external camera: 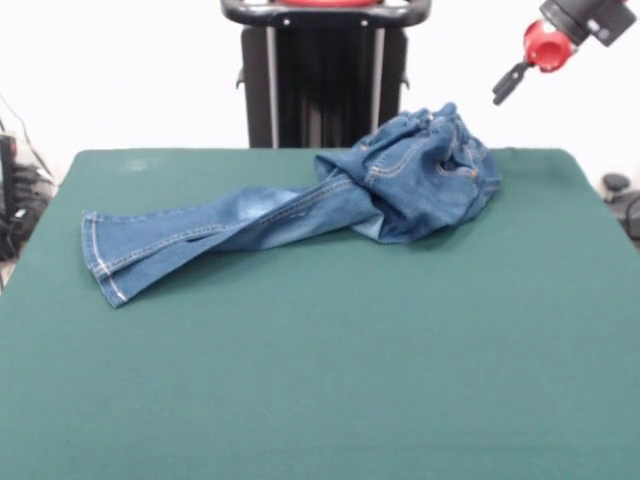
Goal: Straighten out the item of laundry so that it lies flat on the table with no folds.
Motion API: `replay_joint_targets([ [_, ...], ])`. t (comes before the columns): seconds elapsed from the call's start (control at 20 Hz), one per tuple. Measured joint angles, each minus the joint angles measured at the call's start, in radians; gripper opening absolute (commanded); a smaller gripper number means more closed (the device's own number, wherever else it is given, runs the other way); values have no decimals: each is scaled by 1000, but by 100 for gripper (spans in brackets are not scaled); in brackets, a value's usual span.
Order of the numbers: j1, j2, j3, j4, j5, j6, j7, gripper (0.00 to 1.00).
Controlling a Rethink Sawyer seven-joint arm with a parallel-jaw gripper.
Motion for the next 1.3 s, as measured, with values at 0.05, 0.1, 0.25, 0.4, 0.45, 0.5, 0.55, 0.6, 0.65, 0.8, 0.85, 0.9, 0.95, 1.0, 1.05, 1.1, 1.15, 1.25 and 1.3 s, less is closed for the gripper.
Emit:
replay_joint_targets([
  [0.05, -12, -16, -1, 1, -12, 0, 0, 100],
  [0.1, -31, -40, -4, 1, -34, 0, 0, 100],
  [0.25, -85, -105, -17, 1, -103, 7, 0, 100],
  [0.4, -165, -192, -46, 2, -203, 18, 0, 100],
  [0.45, -206, -233, -59, 2, -252, 20, 0, 100],
  [0.5, -234, -257, -66, 1, -280, 20, 0, 100],
  [0.55, -257, -275, -70, 0, -304, 20, 0, 100],
  [0.6, -269, -283, -71, 0, -315, 20, 0, 100],
  [0.65, -300, -303, -72, -2, -343, 19, 0, 100],
  [0.8, -439, -361, -64, -17, -451, -17, -6, 100],
  [0.85, -476, -374, -54, -19, -477, -36, -13, 100],
  [0.9, -529, -394, -33, -21, -511, -66, -28, 100],
  [0.95, -553, -402, -22, -22, -525, -80, -36, 100],
  [1.0, -643, -433, 27, -23, -576, -133, -69, 100],
  [1.05, -729, -458, 77, -23, -624, -182, -106, 100],
  [1.1, -801, -478, 124, -23, -663, -221, -141, 100],
  [1.15, -873, -495, 172, -23, -705, -260, -179, 100],
  [1.25, -1009, -522, 273, -23, -788, -325, -262, 100],
  [1.3, -1046, -529, 302, -24, -813, -341, -288, 100],
])
